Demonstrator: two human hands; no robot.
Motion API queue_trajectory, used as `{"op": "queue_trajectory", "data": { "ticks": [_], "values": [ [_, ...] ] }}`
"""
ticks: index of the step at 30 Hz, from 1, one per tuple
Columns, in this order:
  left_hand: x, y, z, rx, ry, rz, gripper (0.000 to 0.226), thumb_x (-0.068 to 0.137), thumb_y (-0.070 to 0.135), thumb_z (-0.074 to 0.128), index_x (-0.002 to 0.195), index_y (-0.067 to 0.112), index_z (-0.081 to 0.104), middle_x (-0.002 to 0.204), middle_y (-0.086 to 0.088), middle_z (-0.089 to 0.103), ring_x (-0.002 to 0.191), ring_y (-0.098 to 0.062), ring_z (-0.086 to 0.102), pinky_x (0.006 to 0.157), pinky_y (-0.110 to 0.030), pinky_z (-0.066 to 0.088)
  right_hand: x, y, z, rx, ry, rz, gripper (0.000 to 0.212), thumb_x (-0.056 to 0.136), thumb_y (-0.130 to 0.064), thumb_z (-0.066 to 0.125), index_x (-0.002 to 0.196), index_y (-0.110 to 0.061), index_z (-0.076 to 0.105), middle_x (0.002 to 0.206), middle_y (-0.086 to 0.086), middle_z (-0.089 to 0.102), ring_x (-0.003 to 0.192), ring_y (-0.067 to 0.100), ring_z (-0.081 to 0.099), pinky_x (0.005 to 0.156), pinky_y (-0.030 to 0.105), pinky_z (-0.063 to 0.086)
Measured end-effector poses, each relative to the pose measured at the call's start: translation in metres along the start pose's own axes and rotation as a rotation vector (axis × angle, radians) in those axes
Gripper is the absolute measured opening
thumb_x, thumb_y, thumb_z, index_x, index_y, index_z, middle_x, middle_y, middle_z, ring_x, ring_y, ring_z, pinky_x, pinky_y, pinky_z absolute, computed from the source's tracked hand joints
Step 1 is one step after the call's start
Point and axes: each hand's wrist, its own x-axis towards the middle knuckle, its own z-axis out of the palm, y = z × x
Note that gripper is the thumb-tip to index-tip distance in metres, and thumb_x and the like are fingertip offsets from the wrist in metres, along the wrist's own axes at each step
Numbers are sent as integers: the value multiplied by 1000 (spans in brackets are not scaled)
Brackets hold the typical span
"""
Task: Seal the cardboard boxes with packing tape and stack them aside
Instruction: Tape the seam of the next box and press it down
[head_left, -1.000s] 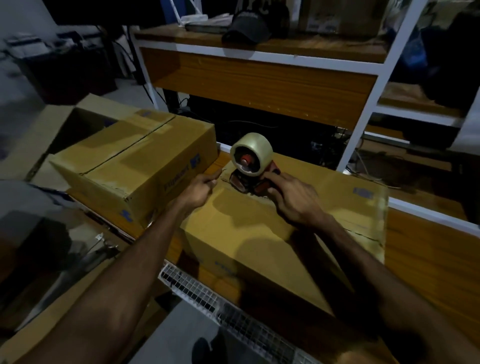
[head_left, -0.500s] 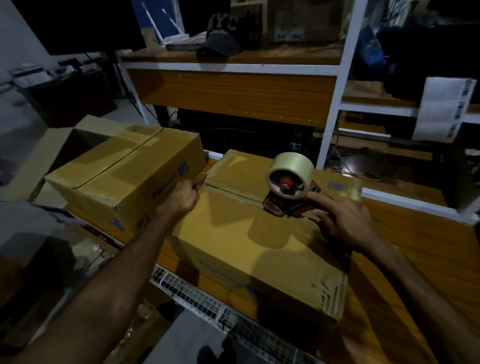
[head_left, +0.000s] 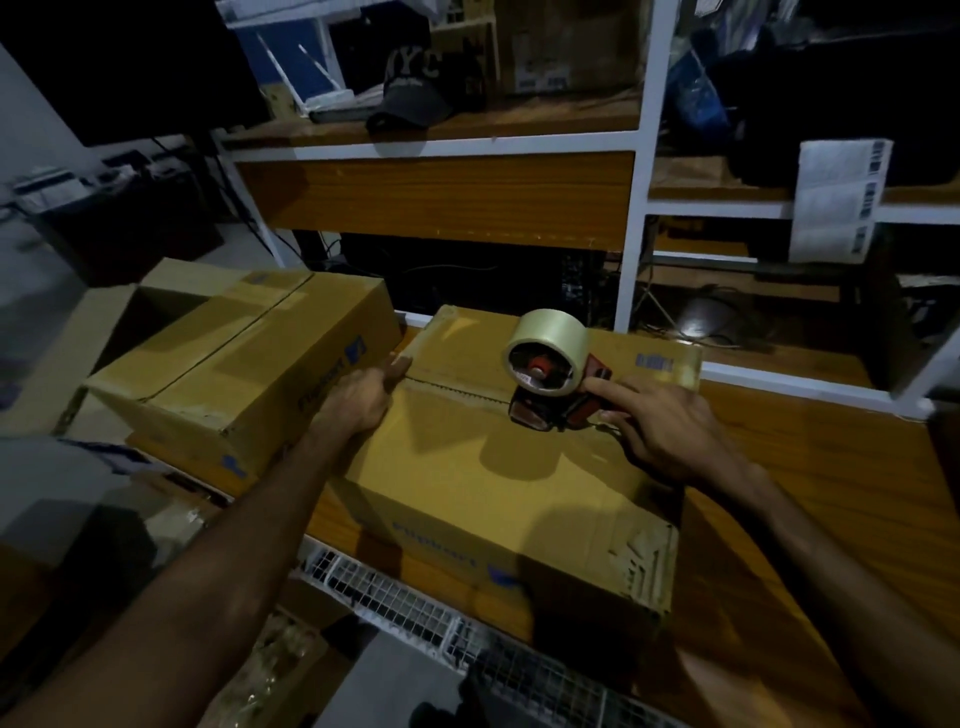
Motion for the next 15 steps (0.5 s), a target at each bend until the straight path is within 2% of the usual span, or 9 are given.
{"op": "queue_trajectory", "data": {
  "ticks": [2,5,8,11,15],
  "values": [
    [0,3,-4,139,-32,66,70,106,22,48,166,36,14,175,1,10,151,-37,31,109,-57,44,-1,-2,1,-32,27,-11,60,107,-59,17,160,-42,36,134,2,64,108,22,62,83,41,50],
    [6,0,-6,257,-63,135,69,107,22,44,167,26,9,176,2,6,160,-31,11,121,-60,30,1,-1,3,-52,41,-5,54,109,-53,25,161,-41,35,136,2,64,109,22,64,82,38,48],
    [9,-2,-5,282,-83,140,66,108,27,40,167,25,9,175,4,7,161,-28,11,123,-58,28,-1,-3,3,-39,49,0,51,111,-45,37,161,-40,36,139,2,63,112,22,64,86,39,48],
    [12,-4,-4,345,-57,157,64,108,36,38,166,25,11,175,3,13,160,-28,15,123,-57,30,-2,-1,3,-36,56,-13,50,112,-41,40,162,-38,35,136,4,63,109,22,64,86,40,51],
    [13,-5,-3,394,-49,146,63,109,35,35,166,26,10,175,5,12,160,-27,16,124,-56,28,-6,-2,4,-51,52,-21,50,111,-38,41,160,-39,34,135,6,63,110,24,64,92,46,52]
  ]
}}
